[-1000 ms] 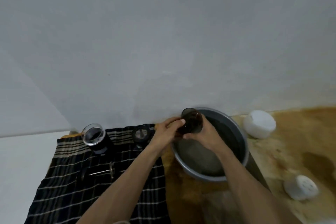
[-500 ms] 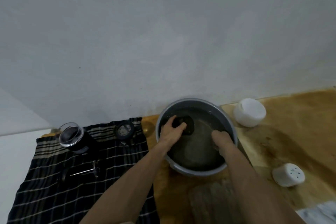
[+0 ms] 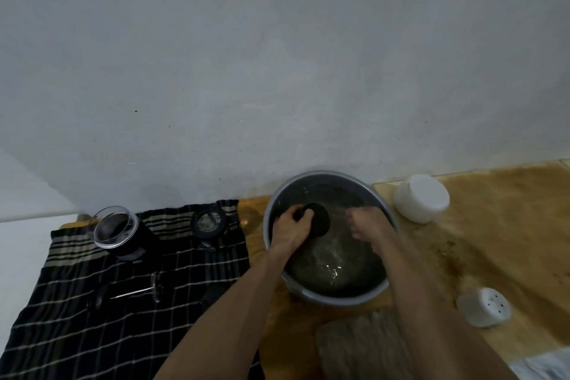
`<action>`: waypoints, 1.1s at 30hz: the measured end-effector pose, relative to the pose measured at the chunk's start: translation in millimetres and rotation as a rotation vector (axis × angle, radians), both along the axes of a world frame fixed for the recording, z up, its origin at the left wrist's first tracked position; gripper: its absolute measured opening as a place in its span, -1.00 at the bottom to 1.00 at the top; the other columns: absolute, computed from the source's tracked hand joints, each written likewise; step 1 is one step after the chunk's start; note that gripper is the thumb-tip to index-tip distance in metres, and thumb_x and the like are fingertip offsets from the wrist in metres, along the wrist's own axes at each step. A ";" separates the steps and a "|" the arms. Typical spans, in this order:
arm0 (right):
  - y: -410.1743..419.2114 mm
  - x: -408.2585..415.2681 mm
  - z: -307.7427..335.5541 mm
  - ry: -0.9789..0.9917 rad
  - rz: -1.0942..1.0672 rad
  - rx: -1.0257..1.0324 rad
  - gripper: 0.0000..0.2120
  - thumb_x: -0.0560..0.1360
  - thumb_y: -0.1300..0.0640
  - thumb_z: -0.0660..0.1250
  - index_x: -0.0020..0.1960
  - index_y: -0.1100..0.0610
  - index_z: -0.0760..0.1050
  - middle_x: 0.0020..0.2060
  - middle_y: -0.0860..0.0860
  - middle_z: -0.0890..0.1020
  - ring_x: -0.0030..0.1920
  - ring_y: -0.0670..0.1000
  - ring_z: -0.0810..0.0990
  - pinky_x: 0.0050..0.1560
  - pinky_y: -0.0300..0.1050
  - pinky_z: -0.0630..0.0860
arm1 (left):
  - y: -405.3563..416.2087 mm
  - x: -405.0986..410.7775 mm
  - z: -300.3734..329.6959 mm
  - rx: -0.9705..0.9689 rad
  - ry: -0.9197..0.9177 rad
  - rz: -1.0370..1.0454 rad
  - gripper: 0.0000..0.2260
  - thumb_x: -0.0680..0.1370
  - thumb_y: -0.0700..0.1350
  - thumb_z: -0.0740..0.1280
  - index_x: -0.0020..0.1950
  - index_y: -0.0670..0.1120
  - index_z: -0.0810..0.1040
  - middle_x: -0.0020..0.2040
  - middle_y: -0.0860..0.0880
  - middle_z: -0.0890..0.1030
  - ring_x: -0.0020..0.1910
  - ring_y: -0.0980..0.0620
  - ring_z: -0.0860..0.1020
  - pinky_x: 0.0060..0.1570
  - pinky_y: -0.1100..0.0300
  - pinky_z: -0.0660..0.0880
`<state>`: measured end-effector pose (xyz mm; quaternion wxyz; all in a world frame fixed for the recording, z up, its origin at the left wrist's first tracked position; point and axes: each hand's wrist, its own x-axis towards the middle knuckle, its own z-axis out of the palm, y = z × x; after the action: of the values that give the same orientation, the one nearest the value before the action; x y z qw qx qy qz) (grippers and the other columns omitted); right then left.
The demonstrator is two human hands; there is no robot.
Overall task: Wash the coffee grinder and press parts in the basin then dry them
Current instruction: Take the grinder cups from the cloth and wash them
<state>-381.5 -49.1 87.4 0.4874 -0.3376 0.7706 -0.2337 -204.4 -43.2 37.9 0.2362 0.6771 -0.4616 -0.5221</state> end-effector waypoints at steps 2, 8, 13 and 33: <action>10.8 -11.2 -11.4 0.024 -0.082 0.079 -0.91 0.58 0.14 0.28 0.02 0.16 0.51 -0.07 0.13 0.63 -0.01 0.14 0.59 0.24 0.09 0.54 | -0.8 0.0 0.1 0.001 -0.006 -0.014 -0.53 0.62 0.26 0.23 0.49 0.11 0.44 0.40 -0.11 0.50 0.33 -0.15 0.49 0.38 -0.04 0.41; 20.6 -7.3 -16.8 -0.547 -0.278 0.181 -0.69 0.65 0.11 0.24 0.24 0.32 0.54 0.11 0.27 0.65 0.13 0.23 0.64 0.10 0.09 0.60 | -3.6 -3.0 -8.3 -0.002 -0.116 -0.028 -0.48 0.60 0.33 0.19 0.48 0.11 0.46 0.40 -0.16 0.48 0.31 -0.20 0.51 0.37 -0.05 0.43; 0.5 17.7 29.6 -0.543 0.050 0.036 -0.70 0.67 0.09 0.26 0.22 0.29 0.59 0.10 0.21 0.71 0.15 0.16 0.69 0.27 0.10 0.59 | -3.5 -7.7 -11.3 0.008 -0.173 -0.042 -0.51 0.61 0.32 0.18 0.46 0.13 0.49 0.35 -0.16 0.52 0.24 -0.17 0.55 0.36 -0.05 0.45; 27.4 -7.2 -6.6 -0.093 -0.127 0.156 -0.93 0.61 0.14 0.23 -0.02 0.13 0.45 -0.02 0.12 0.57 0.01 0.12 0.53 0.35 0.16 0.47 | -14.2 -1.9 49.9 -0.600 -0.656 -0.538 -0.30 0.55 0.24 0.40 0.61 -0.01 0.29 0.53 -0.17 0.25 0.49 -0.19 0.31 0.47 -0.11 0.37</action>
<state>-388.7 -21.7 80.8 0.5318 -0.2380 0.7827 -0.2188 -206.2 -57.4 87.8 0.1203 0.5651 -0.7985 -0.1690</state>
